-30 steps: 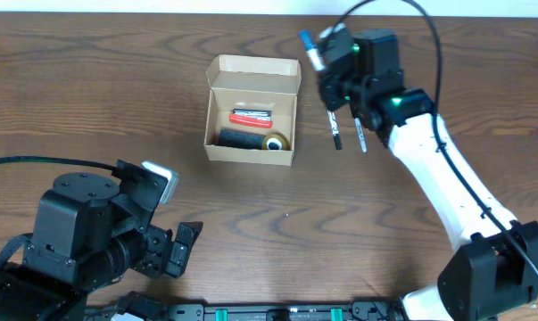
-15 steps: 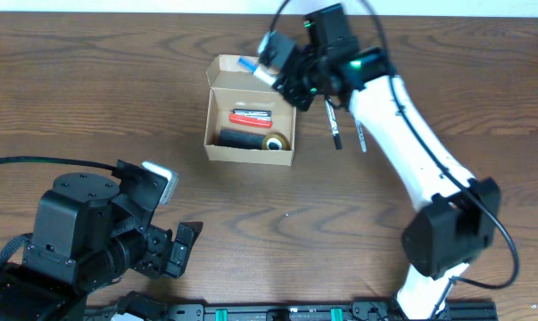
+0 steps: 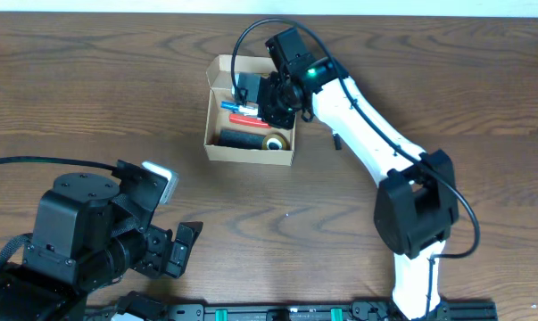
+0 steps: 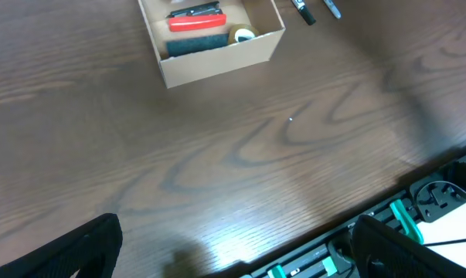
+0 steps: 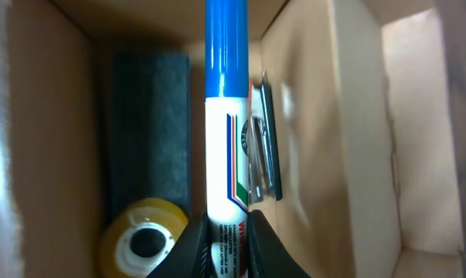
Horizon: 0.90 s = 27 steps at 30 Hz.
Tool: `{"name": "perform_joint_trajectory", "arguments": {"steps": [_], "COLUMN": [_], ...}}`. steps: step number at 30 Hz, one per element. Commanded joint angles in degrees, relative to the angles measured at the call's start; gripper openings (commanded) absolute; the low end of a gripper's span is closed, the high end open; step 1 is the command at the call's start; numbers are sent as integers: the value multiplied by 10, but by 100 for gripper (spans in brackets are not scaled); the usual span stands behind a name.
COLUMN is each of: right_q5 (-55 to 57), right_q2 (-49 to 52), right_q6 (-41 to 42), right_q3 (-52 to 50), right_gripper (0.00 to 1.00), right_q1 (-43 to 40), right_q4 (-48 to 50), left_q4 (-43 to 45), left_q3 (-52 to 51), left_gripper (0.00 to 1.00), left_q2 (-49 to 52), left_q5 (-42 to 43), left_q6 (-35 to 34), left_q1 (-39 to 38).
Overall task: Pack container
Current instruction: 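Carry the blue-capped marker with the right gripper into the box, then lower the marker beside the stapler and open the right gripper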
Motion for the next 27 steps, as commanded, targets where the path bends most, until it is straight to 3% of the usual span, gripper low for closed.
{"name": "perform_joint_trajectory", "arguments": {"steps": [1,15,27], "right_q5": [28,47,50], "right_q2": [23,51,52], "right_q6": [-44,-106,-108], "right_q3": [16,15,15], "right_gripper": [1,1,1], "right_q1": [11,11,11], "right_q4": [0,29,58], "left_q4": [-2,-2,-2], "left_q3": [-3,-3,-3], "left_gripper": [95,95,95], "left_q2": [1,1,1], "left_q5": [7,7,7], "left_q6": [2,2,2], "left_q1": [1,1,1]}}
